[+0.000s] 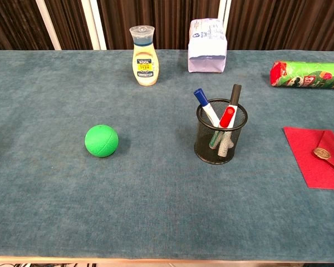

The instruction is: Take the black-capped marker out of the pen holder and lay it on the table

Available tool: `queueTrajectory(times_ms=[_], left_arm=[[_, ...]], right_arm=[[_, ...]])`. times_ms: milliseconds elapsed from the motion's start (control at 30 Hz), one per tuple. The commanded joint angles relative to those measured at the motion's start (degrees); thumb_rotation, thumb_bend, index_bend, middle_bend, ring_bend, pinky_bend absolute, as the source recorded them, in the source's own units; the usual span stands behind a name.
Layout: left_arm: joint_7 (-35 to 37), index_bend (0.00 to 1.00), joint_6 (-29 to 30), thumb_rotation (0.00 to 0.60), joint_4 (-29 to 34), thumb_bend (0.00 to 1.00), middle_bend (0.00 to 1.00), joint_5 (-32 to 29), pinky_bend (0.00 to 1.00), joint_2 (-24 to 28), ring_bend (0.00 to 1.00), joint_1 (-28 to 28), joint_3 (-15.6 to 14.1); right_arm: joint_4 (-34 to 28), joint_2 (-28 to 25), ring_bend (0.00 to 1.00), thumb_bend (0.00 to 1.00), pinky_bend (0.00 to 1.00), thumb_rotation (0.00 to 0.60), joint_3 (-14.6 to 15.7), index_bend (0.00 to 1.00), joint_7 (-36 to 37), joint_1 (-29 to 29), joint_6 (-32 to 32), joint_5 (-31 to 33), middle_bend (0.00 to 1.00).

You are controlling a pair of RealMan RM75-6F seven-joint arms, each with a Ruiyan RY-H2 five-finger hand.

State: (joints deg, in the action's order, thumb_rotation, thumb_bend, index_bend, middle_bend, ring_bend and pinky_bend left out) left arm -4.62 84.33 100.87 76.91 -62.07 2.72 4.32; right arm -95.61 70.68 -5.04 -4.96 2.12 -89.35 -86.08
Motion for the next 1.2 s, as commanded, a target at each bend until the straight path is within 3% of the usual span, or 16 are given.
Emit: queueTrajectory(times_ms=[33,933,1067,1200], left_arm=[[0.0,0.15,0.0,0.6,0.0,0.46,0.03,0.0,0.05,0.0,0.08,0.0,0.0],[0.0,0.15,0.0,0.6,0.0,0.46,0.03,-0.1,0.05,0.0,0.08,-0.1,0.0],[0.3,0.15,0.1,0.6,0.1,0.46,0.03,-0.4,0.05,0.0,0.08,-0.2,0.1],[-0.4,0.15,-0.5,0.6,-0.1,0.46,0.03,-0.8,0.05,-0.2,0.08,0.1,0.1]], right_arm=[[0.0,0.0,0.0,0.3,0.16,0.6,0.0,0.07,0.0,0.0,0.0,0.0,0.0],[-0.1,-0.3,0.0,0.29,0.16,0.6,0.1,0.07,1.3,0.2,0.9,0.3,0.0],[-1.4,-1.7,0.0,0.26,0.16,0.6,0.7,0.07,6.3,0.6,2.9,0.3,0.0],[-4.1,-8.7,0.0,0.22,0.16,0.6,-0.1,0.07,19.4,4.8,11.3,0.9,0.0]])
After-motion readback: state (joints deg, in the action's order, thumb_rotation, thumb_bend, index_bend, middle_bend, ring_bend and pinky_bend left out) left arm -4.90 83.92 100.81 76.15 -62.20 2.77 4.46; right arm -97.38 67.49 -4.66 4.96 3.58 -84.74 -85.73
